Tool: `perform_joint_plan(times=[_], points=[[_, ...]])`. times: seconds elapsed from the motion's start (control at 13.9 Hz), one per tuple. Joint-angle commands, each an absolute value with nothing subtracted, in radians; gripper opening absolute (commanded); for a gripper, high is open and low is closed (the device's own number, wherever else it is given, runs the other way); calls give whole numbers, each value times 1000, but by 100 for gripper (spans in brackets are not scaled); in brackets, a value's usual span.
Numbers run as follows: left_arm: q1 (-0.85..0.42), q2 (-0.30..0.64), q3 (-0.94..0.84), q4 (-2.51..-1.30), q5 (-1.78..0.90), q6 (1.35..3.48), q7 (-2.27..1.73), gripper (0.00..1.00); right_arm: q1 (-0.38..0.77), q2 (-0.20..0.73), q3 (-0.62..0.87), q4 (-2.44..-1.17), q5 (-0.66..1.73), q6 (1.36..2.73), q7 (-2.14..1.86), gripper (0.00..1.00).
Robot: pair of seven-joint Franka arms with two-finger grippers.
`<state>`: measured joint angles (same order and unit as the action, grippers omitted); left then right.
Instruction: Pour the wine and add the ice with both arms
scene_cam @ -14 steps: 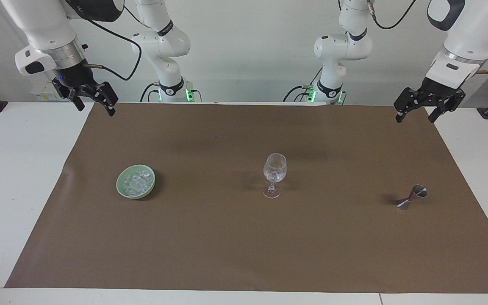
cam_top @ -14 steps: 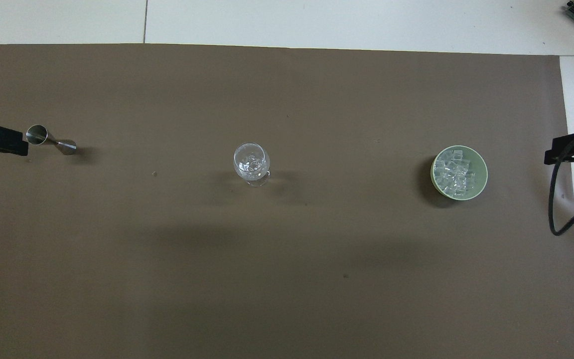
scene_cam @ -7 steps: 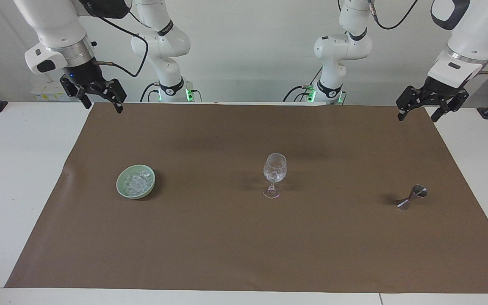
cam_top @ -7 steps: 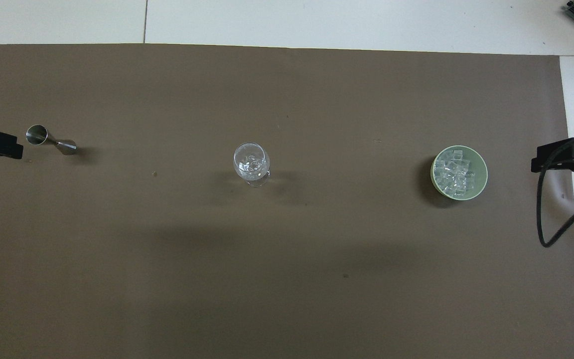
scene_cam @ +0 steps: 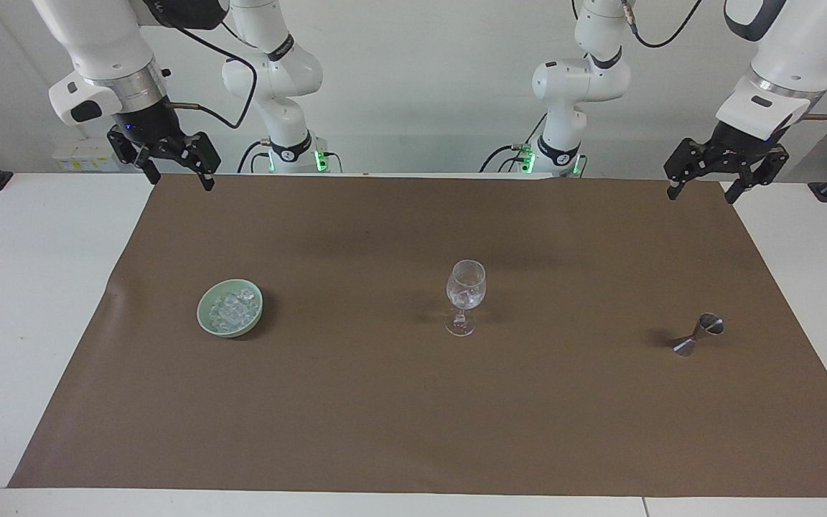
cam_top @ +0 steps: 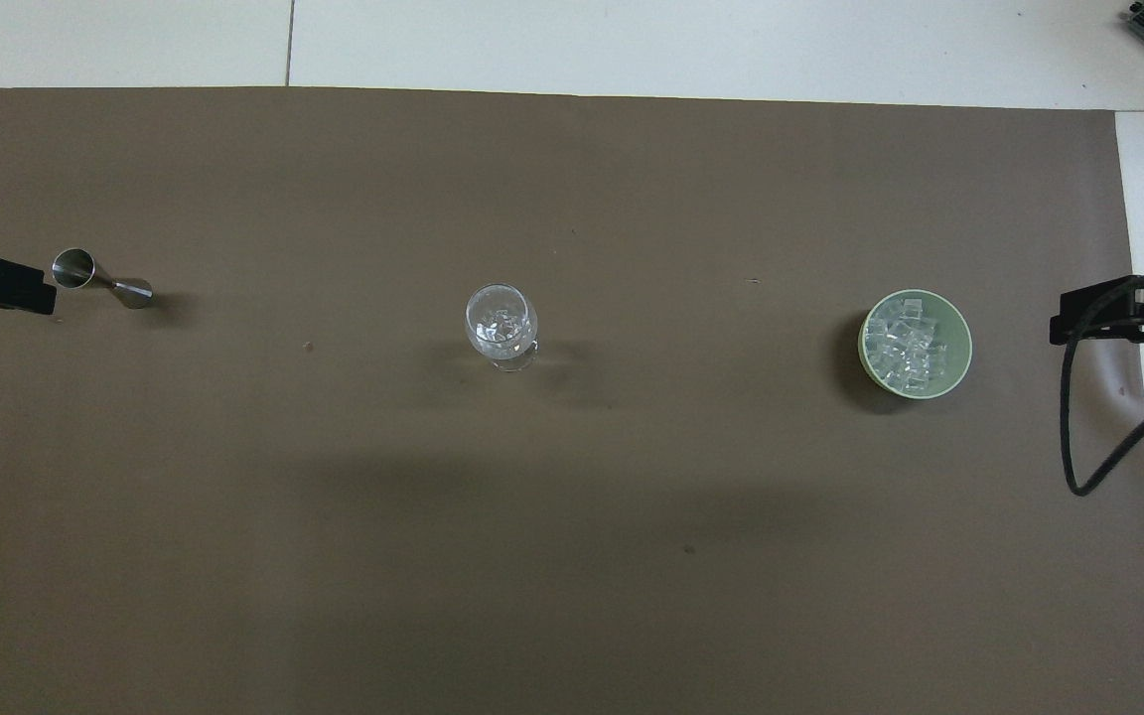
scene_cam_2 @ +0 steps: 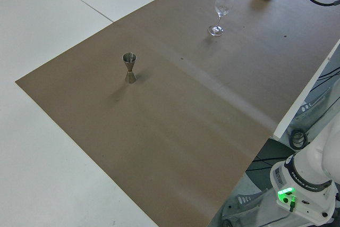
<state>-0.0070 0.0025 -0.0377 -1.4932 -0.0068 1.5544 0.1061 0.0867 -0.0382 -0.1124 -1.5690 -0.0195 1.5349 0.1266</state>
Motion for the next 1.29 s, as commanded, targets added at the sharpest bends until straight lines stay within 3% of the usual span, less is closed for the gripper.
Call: perform_joint_plan(times=[0.0, 1.22], points=[[-9, -6, -32, -1488, -18, 1539, 118, 100, 83, -52, -110, -1583, -11, 1534, 112, 100], [6, -28, -32, -1532, -18, 1552, 127, 100, 83, -57, -112, -1594, -8, 1535, 66, 100]])
